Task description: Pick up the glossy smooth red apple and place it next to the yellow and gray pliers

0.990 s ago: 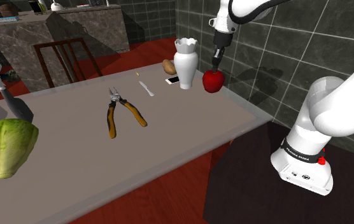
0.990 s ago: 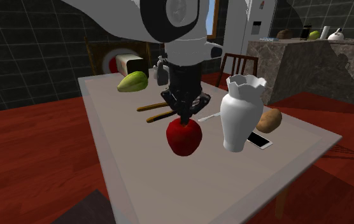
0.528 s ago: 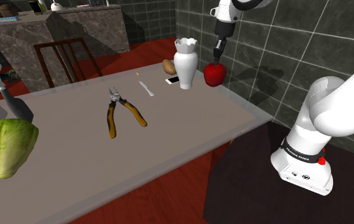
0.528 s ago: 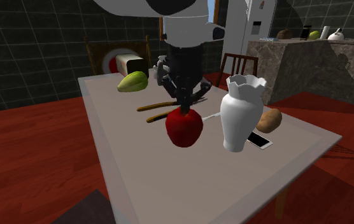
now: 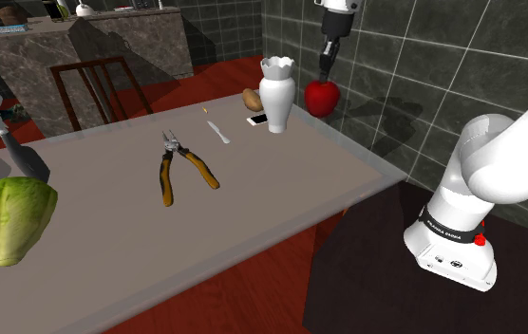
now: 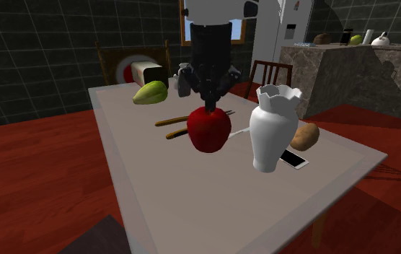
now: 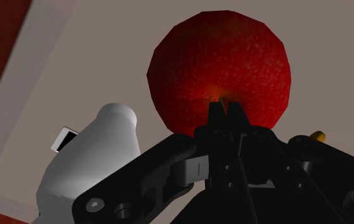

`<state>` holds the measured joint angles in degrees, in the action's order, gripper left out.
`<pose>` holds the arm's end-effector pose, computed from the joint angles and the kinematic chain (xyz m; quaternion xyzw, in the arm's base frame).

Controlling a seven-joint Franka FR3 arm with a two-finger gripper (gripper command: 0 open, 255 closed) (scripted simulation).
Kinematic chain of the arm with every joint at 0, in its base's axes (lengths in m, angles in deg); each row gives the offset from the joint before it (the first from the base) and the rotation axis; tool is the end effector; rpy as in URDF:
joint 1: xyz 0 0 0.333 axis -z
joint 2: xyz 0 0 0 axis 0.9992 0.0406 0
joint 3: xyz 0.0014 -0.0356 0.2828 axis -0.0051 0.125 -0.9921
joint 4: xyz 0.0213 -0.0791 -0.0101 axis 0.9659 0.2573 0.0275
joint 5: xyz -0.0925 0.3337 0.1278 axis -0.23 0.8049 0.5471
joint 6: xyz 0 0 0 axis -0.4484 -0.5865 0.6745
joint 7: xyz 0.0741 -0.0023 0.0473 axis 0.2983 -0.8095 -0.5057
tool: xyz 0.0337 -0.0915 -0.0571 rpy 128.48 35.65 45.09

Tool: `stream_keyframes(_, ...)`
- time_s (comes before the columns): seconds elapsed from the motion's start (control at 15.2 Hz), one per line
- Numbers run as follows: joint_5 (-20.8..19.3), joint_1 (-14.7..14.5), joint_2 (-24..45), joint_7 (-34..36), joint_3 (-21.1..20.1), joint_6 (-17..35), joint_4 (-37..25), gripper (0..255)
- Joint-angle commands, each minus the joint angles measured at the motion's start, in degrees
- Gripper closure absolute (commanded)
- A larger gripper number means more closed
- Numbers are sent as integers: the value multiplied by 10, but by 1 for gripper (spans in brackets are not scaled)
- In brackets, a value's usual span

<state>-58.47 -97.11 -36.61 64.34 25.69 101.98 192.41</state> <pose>0.4031 -0.0409 0.5391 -0.9891 -0.1310 -0.0635 0.0206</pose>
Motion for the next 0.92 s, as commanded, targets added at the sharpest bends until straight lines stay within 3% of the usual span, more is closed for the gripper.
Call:
stream_keyframes(0.0,1,0,0,1,-1,-15,-15,255)
stream_keyframes(0.4,22,-16,110,-2,5,25,-84,255)
stream_keyframes(0.86,60,-28,269,-12,11,51,-211,255)
